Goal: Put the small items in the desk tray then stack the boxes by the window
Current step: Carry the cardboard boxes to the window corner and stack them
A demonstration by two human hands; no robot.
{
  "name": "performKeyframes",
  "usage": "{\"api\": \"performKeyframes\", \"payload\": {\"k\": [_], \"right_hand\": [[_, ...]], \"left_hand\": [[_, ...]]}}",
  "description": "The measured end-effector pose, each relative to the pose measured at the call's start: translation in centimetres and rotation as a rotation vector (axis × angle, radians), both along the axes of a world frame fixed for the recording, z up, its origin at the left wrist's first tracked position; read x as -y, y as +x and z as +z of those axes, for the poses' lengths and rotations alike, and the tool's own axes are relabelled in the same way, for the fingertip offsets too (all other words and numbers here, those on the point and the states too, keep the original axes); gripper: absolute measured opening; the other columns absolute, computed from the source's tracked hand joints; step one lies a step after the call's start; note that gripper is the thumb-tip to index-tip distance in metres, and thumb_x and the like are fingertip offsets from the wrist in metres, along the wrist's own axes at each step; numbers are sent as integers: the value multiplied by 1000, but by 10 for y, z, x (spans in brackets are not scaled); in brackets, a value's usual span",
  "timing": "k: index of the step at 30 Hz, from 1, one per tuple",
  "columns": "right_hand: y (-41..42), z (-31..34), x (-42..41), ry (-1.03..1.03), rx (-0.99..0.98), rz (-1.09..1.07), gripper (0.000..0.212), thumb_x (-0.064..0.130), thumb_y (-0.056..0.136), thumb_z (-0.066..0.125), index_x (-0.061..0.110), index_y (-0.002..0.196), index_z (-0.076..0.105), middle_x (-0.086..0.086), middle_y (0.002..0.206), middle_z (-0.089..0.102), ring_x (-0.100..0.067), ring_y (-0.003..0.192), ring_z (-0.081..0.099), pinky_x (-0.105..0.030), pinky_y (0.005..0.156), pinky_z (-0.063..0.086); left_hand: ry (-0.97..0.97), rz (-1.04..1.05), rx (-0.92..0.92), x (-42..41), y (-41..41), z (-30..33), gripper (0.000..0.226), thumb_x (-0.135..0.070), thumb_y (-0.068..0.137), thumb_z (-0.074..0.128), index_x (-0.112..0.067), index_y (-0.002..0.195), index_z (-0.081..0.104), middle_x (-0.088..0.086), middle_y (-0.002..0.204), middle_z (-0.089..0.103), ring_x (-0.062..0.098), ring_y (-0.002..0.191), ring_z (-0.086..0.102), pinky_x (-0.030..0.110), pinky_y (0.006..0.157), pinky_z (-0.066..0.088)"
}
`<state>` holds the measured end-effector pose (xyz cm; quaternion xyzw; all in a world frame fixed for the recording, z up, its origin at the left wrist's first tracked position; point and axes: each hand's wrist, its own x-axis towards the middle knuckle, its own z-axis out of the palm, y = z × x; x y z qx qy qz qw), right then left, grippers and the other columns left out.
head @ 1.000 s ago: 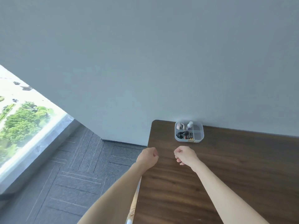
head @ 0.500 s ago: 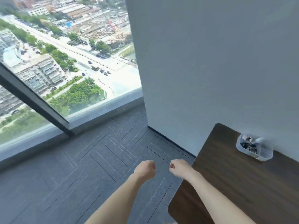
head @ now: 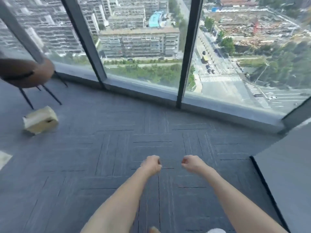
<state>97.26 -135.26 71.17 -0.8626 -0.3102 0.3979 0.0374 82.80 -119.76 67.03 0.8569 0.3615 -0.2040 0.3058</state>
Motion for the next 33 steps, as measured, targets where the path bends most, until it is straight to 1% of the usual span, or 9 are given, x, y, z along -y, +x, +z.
{"api": "performKeyframes", "payload": {"k": [4, 7, 9, 12, 18, 20, 24, 29, 33], "right_hand": [[-57, 5, -137, 51, -15, 246, 31, 28, 96, 54, 13, 119, 68, -6, 124, 68, -25, 117, 61, -33, 97, 50], [-97, 4, -231, 64, -21, 413, 31, 27, 96, 55, 13, 120, 69, -7, 125, 68, -26, 117, 61, -33, 96, 50], [-120, 2, -292, 65, -29, 499, 31, 27, 97, 55, 13, 121, 69, -8, 125, 68, -27, 116, 61, -33, 94, 49], [-149, -3, -385, 76, -39, 603, 31, 27, 97, 56, 12, 122, 68, -9, 127, 67, -27, 117, 61, -33, 96, 49], [-194, -2, -562, 116, -92, 685, 30, 27, 97, 55, 14, 121, 68, -7, 126, 68, -26, 115, 63, -34, 94, 50], [-210, 1, -618, 110, -105, 741, 30, 25, 97, 54, 12, 120, 68, -8, 125, 67, -27, 116, 62, -34, 95, 50], [-245, 5, -734, 106, -97, 847, 29, 23, 97, 53, 7, 117, 68, -10, 122, 69, -30, 114, 63, -39, 96, 53], [-302, -4, -867, 72, -87, 906, 35, 15, 92, 49, -1, 117, 66, -18, 121, 70, -35, 116, 65, -47, 98, 54], [-350, -20, -978, 74, -63, 896, 32, 18, 91, 50, 2, 114, 67, -17, 118, 70, -33, 111, 66, -42, 94, 55]], "left_hand": [[-42, 254, 13, -99, -89, -6, 18, -25, 92, 58, -17, 106, 67, 5, 119, 67, 24, 108, 63, 33, 87, 51], [-53, 446, 31, -162, -149, -9, 6, -22, 91, 60, -19, 95, 64, 6, 113, 68, 22, 100, 64, 31, 81, 51], [-57, 566, 41, -203, -182, -9, 3, -21, 90, 59, -19, 91, 62, 5, 108, 67, 21, 97, 64, 33, 83, 54], [-49, 713, 39, -271, -221, -8, 4, -23, 90, 59, -21, 89, 62, 4, 108, 66, 23, 99, 65, 35, 87, 56], [-35, 937, 53, -414, -266, 6, 5, -24, 89, 59, -22, 91, 63, 1, 101, 69, 20, 96, 66, 32, 84, 56], [-39, 998, 48, -456, -283, 13, 5, -24, 89, 59, -22, 91, 62, 0, 99, 69, 20, 97, 66, 33, 85, 56], [-30, 1106, 51, -545, -324, 22, 7, -26, 89, 58, -22, 92, 62, -4, 97, 67, 19, 95, 65, 30, 78, 53], [-20, 1161, 31, -660, -381, 13, 7, -30, 91, 60, -23, 92, 62, -2, 103, 69, 20, 99, 64, 28, 81, 48], [-42, 1163, 54, -771, -433, -5, 14, -30, 91, 59, -20, 100, 65, -1, 106, 70, 19, 99, 64, 30, 84, 51]]}}
